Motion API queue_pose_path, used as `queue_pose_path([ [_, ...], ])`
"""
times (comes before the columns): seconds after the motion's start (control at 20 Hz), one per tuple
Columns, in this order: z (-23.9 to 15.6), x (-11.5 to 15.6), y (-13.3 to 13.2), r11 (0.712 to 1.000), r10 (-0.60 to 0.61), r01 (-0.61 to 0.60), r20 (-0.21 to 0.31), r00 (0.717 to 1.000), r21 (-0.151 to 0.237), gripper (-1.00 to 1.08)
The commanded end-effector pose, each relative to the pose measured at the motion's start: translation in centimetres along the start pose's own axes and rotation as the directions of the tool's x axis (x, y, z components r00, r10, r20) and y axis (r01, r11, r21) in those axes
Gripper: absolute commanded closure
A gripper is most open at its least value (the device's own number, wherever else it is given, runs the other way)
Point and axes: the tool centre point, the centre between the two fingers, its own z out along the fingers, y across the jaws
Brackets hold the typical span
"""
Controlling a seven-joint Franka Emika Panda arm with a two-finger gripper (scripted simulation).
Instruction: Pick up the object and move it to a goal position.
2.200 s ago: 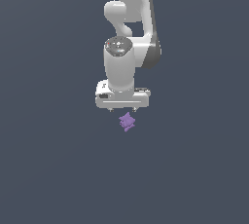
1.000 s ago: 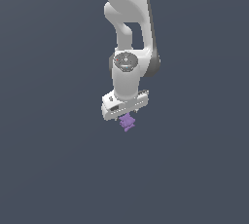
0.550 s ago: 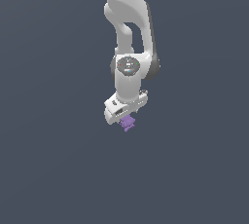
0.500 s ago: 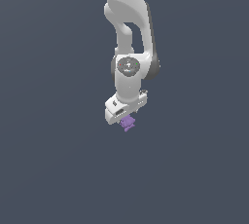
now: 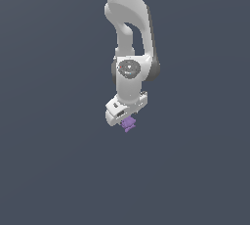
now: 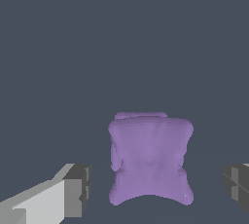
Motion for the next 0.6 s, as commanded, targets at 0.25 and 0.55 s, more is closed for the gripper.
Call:
queue_pose_path([
  [0.25,3.4,-0.1,-0.1,1.0,-0.004,0.004,0.001,1.0,0.001,-0.92],
  [0.55,4.5,0.0,0.0,1.0,-0.005,0.005,0.001,1.0,0.001,-0.92],
])
